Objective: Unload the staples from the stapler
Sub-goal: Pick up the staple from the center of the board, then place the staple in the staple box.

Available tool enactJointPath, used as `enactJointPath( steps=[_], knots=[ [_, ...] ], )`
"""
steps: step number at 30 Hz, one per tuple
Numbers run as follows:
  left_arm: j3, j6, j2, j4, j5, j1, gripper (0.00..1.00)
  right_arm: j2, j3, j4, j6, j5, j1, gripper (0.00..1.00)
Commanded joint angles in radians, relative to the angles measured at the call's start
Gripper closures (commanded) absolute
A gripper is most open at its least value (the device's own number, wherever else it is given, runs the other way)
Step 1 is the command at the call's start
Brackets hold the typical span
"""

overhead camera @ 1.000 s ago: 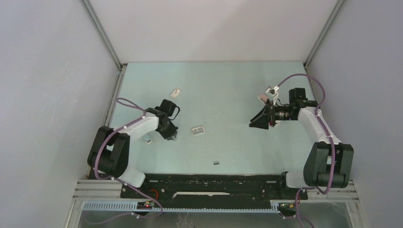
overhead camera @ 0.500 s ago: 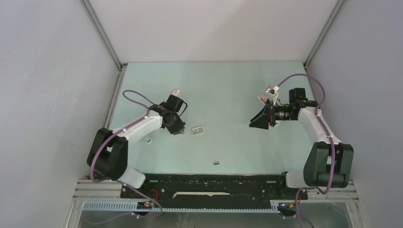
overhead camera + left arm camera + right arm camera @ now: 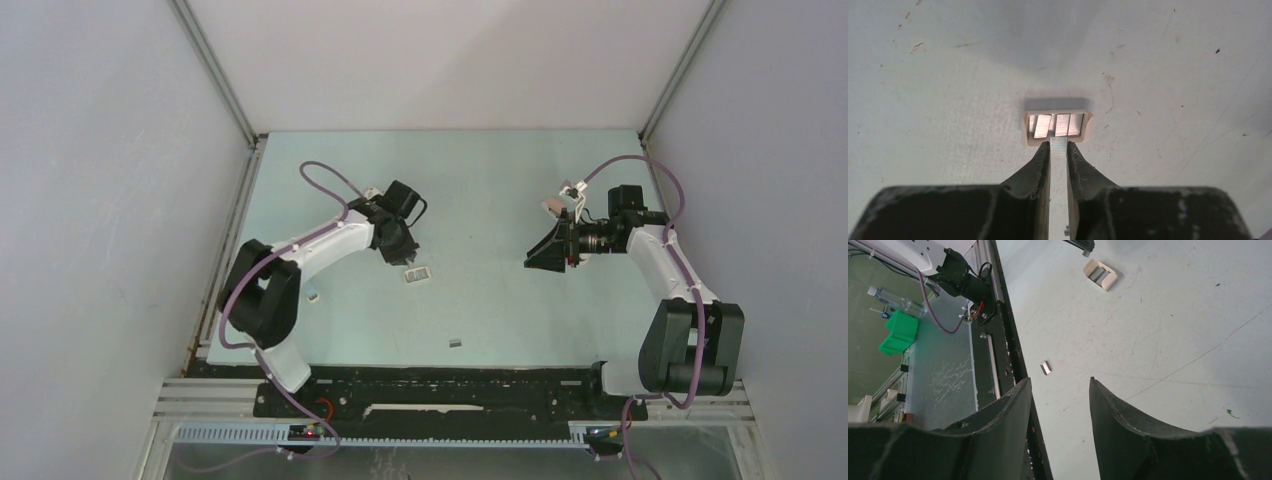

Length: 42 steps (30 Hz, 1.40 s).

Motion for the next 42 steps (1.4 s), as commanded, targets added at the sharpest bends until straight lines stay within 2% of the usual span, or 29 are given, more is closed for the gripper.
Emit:
enactJointPath(
  steps=[1,11,33,42],
  knots=[
    [0.105,0.067,0.059,-0.049,-0.002,-0.024,0.85,-0.009,0.026,-0.009,-0.02,-0.024,-0.006,0.45],
    [0.182,0.122,0.156,-0.108,-0.02,-0.044,0.85,-0.007,0.026,-0.007,-0.02,-0.024,-0.006,0.45],
    [0.194,0.16,0.226,-0.144,-0.019,-0.048,0.84,-0.004,0.026,-0.007,-0.018,-0.027,-0.006,0.45],
    [0.206,0.162,0.246,-0.15,-0.014,-0.049,0.8,-0.003,0.026,-0.006,-0.017,-0.026,-0.007,0.45]
  ],
)
